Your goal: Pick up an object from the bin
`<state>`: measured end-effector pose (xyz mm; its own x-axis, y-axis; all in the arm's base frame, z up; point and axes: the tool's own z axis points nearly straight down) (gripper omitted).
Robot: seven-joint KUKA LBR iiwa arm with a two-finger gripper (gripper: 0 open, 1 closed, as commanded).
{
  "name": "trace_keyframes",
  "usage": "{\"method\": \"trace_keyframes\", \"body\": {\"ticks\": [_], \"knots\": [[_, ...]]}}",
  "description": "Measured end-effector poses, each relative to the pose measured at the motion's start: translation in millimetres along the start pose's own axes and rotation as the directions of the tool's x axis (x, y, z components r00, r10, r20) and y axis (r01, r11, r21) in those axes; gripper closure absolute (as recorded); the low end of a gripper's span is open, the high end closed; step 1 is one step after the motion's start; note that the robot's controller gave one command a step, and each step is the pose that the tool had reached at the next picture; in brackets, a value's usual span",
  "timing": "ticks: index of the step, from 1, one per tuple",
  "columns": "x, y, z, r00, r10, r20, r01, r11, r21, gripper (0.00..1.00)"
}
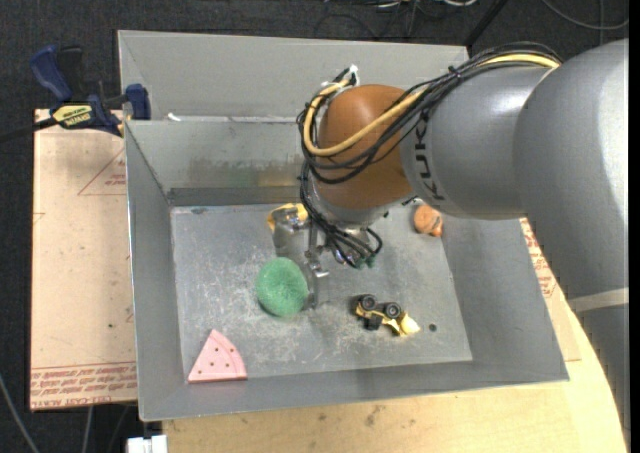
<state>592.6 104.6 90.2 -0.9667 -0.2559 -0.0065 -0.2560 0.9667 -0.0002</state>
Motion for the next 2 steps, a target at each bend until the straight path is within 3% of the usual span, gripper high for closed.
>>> {"method": "trace_keyframes", "body": {"ticks": [1, 2], "knots": [[2.6, 13, 24, 0.985, -0.17, -0.007, 0.17, 0.985, -0.002, 0.0], [16.6, 19, 20, 0.973, -0.231, -0.005, 0.231, 0.973, -0.003, 1.0]]}}
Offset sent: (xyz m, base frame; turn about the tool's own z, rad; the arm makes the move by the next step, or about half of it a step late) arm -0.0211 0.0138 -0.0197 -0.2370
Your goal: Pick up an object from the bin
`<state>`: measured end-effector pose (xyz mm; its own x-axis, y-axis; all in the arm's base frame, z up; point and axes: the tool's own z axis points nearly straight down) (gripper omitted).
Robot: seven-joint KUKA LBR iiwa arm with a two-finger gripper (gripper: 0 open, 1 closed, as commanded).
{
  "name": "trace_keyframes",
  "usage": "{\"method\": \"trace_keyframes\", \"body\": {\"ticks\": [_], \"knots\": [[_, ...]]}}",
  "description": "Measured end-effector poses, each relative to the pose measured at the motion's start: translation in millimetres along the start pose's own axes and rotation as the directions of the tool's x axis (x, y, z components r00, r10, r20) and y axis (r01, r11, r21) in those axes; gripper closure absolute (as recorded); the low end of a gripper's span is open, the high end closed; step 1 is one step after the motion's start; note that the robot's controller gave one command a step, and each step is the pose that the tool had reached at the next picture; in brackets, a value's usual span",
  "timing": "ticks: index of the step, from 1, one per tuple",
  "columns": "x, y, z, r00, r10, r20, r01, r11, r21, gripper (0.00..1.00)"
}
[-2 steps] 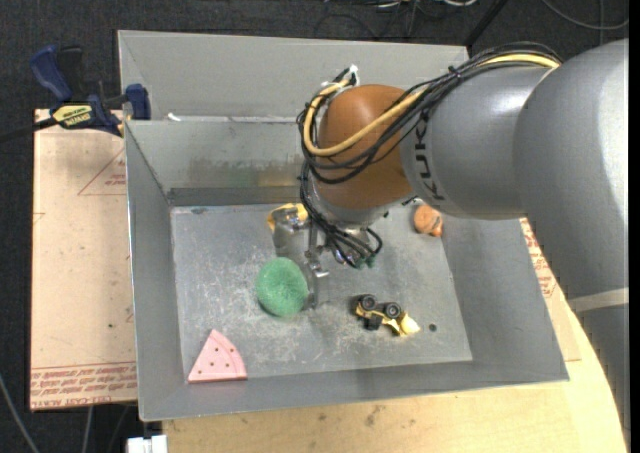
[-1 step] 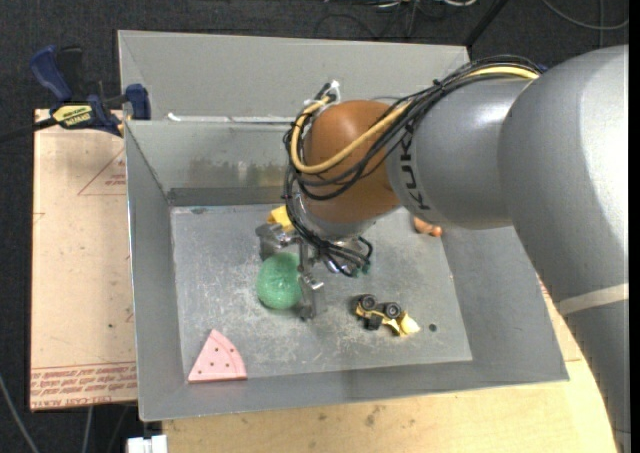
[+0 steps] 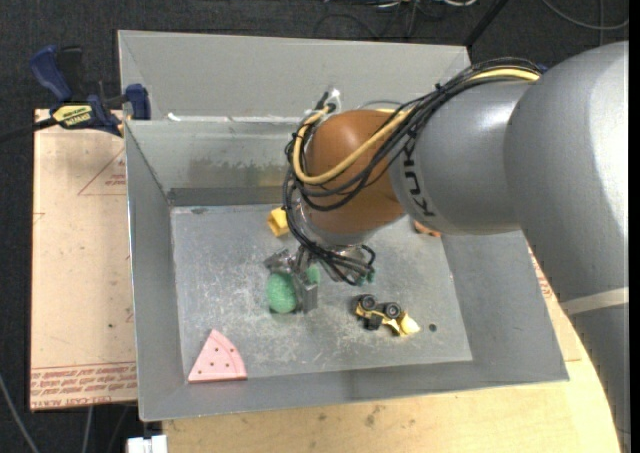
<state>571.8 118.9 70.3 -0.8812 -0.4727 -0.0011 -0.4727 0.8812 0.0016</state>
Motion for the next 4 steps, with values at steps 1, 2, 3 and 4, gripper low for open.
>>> {"method": "trace_keyframes", "body": {"ticks": [1, 2, 3, 4], "knots": [[0.0, 0, 0, 1.0, 0.0, 0.0, 0.0, 1.0, 0.0, 1.0], [0.0, 0, 0, 1.0, 0.0, 0.0, 0.0, 1.0, 0.0, 1.0], [29.4, 30, -108, 0.999, -0.036, 0.002, 0.036, 0.999, 0.001, 1.0], [29.4, 30, -108, 0.999, -0.036, 0.002, 0.036, 0.999, 0.001, 1.0]]}}
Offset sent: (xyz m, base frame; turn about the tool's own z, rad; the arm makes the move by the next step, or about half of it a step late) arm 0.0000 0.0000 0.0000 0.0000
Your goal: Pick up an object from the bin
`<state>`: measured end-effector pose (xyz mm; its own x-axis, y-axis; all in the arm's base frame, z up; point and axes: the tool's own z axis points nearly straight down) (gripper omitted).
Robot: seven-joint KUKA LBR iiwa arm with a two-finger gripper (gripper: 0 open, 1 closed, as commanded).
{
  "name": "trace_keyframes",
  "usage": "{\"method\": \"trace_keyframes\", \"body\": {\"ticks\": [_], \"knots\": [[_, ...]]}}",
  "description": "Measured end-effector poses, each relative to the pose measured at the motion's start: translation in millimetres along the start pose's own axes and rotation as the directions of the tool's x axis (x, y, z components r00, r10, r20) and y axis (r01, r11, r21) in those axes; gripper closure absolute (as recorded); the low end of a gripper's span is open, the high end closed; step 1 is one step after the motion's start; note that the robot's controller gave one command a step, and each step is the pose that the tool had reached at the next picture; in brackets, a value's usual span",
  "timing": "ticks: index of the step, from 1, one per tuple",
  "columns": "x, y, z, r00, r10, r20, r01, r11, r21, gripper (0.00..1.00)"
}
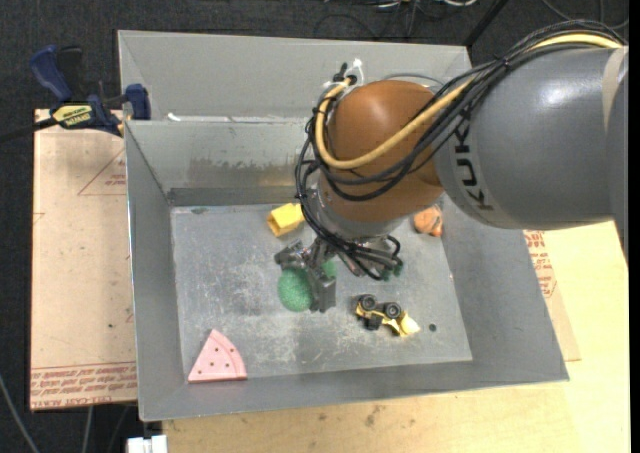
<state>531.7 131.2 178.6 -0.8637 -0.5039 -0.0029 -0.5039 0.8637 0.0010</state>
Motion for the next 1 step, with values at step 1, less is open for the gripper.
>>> {"method": "trace_keyframes", "body": {"ticks": [1], "knots": [[2.2, -24.9, -115.0, 0.999, 0.036, 0.001, -0.036, 0.999, 0.001, 1.0]]}}
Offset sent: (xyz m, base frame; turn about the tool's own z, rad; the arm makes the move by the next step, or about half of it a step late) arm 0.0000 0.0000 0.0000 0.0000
